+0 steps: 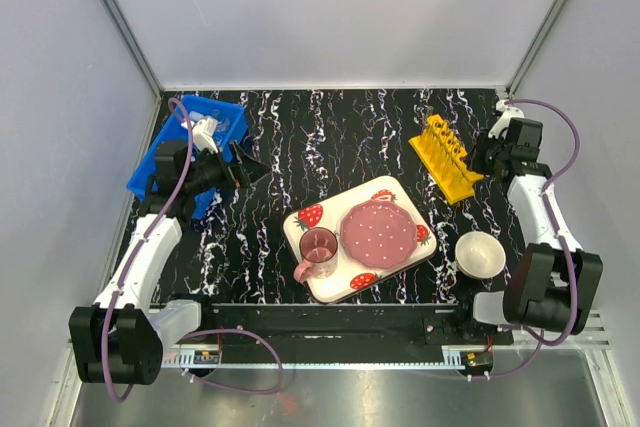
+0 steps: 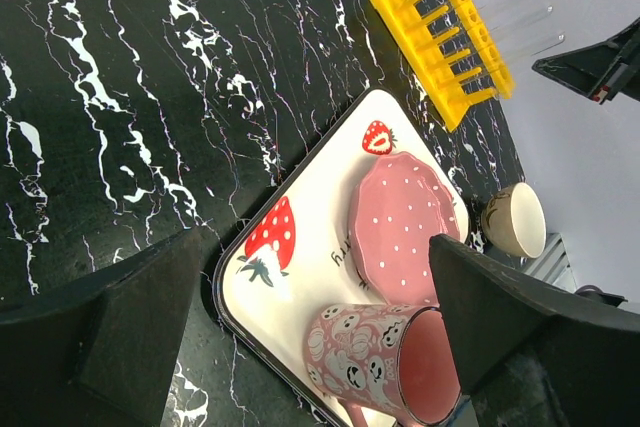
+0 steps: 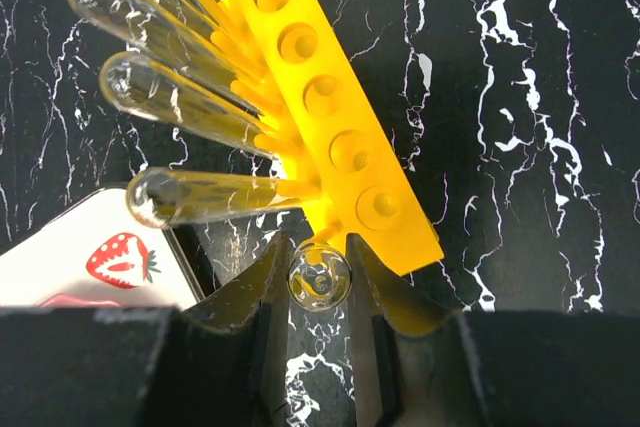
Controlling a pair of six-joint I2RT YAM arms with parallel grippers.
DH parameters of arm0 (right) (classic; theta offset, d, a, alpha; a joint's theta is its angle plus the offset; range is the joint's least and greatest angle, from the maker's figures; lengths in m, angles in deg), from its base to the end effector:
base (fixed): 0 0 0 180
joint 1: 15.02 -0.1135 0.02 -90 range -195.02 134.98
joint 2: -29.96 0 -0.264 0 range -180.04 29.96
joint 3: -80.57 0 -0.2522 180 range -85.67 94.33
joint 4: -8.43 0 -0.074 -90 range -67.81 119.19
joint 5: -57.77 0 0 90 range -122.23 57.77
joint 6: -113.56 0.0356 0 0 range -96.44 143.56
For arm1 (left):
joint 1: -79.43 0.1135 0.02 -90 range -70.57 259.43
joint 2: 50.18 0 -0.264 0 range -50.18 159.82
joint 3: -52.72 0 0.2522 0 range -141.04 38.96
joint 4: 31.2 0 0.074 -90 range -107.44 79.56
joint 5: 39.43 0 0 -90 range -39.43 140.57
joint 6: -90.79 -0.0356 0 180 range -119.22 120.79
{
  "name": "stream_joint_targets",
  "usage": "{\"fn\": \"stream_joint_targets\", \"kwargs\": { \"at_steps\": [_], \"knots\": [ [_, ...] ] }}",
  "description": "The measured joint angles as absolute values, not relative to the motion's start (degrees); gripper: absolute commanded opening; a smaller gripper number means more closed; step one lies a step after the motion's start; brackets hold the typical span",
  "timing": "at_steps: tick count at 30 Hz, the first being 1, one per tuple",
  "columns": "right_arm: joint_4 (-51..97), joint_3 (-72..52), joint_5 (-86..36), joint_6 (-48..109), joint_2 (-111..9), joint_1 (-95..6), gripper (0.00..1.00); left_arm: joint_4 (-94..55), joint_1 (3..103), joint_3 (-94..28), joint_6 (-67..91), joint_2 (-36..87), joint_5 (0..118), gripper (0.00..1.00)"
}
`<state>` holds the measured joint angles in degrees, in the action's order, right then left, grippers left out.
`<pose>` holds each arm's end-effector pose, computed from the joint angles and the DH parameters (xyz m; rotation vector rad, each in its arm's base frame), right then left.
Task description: Organize the chemistry lab equipment
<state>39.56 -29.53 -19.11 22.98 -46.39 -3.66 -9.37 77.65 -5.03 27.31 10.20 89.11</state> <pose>0.2902 -0.0501 0.2754 0.0829 2.2087 0.1394 0.2334 -0.0294 0.2893 0.0111 2.0321 -0.9841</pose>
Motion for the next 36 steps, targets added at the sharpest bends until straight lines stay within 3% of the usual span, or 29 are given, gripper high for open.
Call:
{"fn": "stream_joint_targets", "kwargs": {
  "at_steps": [11,26,29,30,33,34,36],
  "knots": [
    [36.9,-29.5,-18.5,23.0,-50.4,-3.7,0.22,-9.4,77.6,-5.0,27.4,10.2,89.6,0.99],
    [35.5,-33.0,-14.1,21.3,-51.9,-3.7,0.49,-1.5,77.8,-10.6,23.9,5.6,85.6,0.99],
    [36.0,-33.6,-13.7,20.8,-50.4,-3.7,0.6,-0.8,78.0,-12.0,24.1,3.6,85.0,0.99],
    [36.5,-33.6,-13.6,20.3,-49.5,-3.7,0.7,-0.8,78.2,-12.3,24.8,3.0,85.0,0.99],
    [38.8,-33.6,-13.8,18.4,-45.3,-3.6,0.86,-1.2,78.9,-12.9,28.0,2.0,85.2,0.99],
    [39.9,-33.6,-14.2,17.4,-43.2,-3.6,0.99,-1.2,79.6,-13.3,29.3,1.9,85.4,0.99],
    [41.9,-33.4,-14.8,15.9,-38.9,-3.2,1.0,-1.1,81.2,-14.5,31.4,1.7,85.6,0.99]
  ]
}}
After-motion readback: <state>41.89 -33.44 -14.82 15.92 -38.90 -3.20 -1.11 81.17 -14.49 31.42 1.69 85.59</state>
